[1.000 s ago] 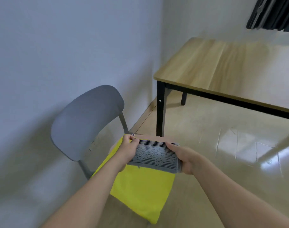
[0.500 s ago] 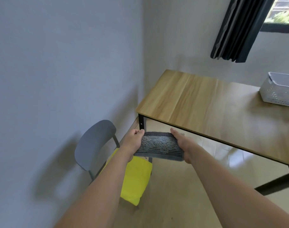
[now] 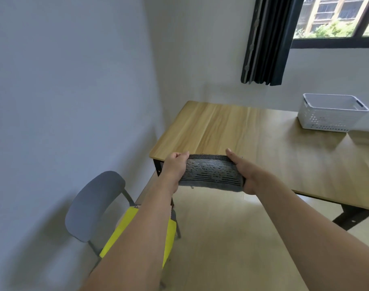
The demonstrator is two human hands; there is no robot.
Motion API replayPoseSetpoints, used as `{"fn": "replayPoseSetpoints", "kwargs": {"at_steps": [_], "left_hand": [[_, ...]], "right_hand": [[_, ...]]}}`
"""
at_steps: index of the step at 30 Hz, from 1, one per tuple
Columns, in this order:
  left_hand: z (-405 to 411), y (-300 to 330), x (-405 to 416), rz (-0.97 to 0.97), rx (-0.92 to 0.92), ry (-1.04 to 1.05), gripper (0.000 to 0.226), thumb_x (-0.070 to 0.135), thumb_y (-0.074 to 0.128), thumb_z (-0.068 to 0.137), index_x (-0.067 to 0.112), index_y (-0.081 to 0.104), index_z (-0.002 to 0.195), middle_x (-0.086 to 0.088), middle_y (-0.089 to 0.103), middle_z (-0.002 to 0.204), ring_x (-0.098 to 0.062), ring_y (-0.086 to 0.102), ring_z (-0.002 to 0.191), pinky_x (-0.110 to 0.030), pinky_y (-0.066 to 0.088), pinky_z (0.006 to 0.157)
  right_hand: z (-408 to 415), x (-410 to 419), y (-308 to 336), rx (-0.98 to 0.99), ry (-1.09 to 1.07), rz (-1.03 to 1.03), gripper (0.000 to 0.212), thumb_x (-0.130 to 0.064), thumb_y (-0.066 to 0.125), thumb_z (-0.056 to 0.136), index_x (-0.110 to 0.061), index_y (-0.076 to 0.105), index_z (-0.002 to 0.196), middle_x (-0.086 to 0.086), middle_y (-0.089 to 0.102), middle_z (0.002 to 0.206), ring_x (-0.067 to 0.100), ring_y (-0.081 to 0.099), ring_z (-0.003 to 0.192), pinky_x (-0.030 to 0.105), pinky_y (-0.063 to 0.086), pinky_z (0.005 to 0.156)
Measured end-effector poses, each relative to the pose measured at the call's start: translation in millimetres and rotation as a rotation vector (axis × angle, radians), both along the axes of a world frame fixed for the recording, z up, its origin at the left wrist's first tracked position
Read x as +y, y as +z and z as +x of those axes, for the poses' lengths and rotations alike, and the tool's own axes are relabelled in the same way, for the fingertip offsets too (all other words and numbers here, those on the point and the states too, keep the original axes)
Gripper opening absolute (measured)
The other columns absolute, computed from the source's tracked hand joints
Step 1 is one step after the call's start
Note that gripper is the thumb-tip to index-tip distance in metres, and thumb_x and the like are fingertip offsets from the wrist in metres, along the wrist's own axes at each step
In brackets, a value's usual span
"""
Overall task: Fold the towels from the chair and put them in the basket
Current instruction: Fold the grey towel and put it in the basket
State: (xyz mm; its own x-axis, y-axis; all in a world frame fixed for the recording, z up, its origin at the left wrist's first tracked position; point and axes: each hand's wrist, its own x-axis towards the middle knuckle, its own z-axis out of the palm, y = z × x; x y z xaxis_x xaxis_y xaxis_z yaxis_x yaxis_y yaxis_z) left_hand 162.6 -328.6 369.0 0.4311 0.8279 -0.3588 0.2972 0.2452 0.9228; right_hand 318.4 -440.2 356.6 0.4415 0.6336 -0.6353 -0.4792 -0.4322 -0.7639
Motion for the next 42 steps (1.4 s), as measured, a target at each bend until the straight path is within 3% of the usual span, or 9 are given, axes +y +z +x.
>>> {"fn": "replayPoseSetpoints", "kwargs": {"at_steps": [3,8,11,16,19,22,29,36,42], "left_hand": [[51,2,-30,0.010,-0.042,0.011,0.027,0.039,0.054,0.092,0.013,0.057,0.096,-0.014,0.066,0.103,-0.035,0.064,0.101,-0.048,0.052,0.090],[118,-7,-80,-0.015,-0.058,0.025,0.024,0.037,0.051,0.095,0.014,0.055,0.089,-0.010,0.062,0.096,-0.031,0.063,0.095,-0.044,0.052,0.086],[135,-8,-87,0.007,-0.046,0.089,0.023,0.038,0.049,0.096,0.017,0.055,0.088,-0.011,0.064,0.100,-0.032,0.062,0.102,-0.045,0.051,0.089],[170,-16,-79,0.014,0.000,0.096,0.026,0.039,0.046,0.097,0.015,0.056,0.096,-0.010,0.064,0.105,-0.029,0.062,0.100,-0.045,0.050,0.088],[208,-15,-85,0.021,-0.016,0.065,0.026,0.039,0.046,0.097,0.015,0.054,0.091,-0.009,0.064,0.099,-0.028,0.063,0.093,-0.040,0.052,0.080],[257,-17,-108,0.052,0.006,0.039,0.027,0.042,0.044,0.096,0.017,0.053,0.088,-0.009,0.065,0.101,-0.028,0.063,0.094,-0.042,0.052,0.079],[380,-18,-170,0.107,0.027,0.087,0.028,0.044,0.045,0.093,0.018,0.055,0.090,-0.007,0.064,0.099,-0.028,0.063,0.096,-0.047,0.053,0.088],[451,-12,-203,0.164,0.057,0.114,0.027,0.043,0.042,0.096,0.018,0.052,0.092,-0.001,0.059,0.092,-0.020,0.058,0.087,-0.034,0.044,0.068],[508,-19,-199,0.150,0.063,0.068,0.030,0.046,0.045,0.093,0.018,0.055,0.091,-0.007,0.064,0.099,-0.030,0.063,0.094,-0.048,0.052,0.083]], "right_hand": [[56,-30,3,-0.019,0.035,-0.022,0.055,-0.062,0.059,0.081,-0.012,0.062,0.103,0.012,0.074,0.081,0.027,0.072,0.064,0.035,0.057,0.054],[131,-71,0,-0.118,0.082,-0.185,0.065,-0.077,0.050,0.075,-0.015,0.059,0.090,0.008,0.067,0.075,0.025,0.064,0.068,0.031,0.051,0.062],[147,-70,0,-0.104,0.107,-0.181,0.061,-0.072,0.052,0.078,-0.013,0.060,0.094,0.008,0.069,0.076,0.023,0.068,0.061,0.028,0.054,0.051],[184,-59,-22,-0.089,0.049,-0.075,0.100,-0.080,0.070,0.033,-0.017,0.062,0.110,0.010,0.072,0.106,0.031,0.071,0.092,0.050,0.054,0.089],[208,-72,-9,-0.079,0.020,-0.078,0.080,-0.074,0.069,0.057,-0.013,0.061,0.107,0.012,0.071,0.104,0.030,0.071,0.087,0.042,0.059,0.073],[257,-91,-10,-0.076,0.006,-0.066,0.057,-0.064,0.059,0.080,-0.011,0.060,0.099,0.012,0.070,0.092,0.025,0.068,0.074,0.025,0.050,0.054],[379,-146,-13,-0.212,-0.030,-0.068,0.070,-0.068,0.063,0.073,-0.008,0.059,0.111,0.012,0.066,0.101,0.028,0.064,0.087,0.032,0.049,0.069],[450,-174,-5,-0.219,-0.037,-0.064,0.075,-0.066,0.066,0.071,-0.005,0.059,0.114,0.013,0.067,0.102,0.030,0.065,0.089,0.035,0.053,0.072],[500,-184,-8,-0.184,-0.112,-0.033,0.078,-0.066,0.068,0.070,-0.005,0.055,0.118,0.011,0.066,0.103,0.029,0.066,0.089,0.036,0.055,0.075]]}}
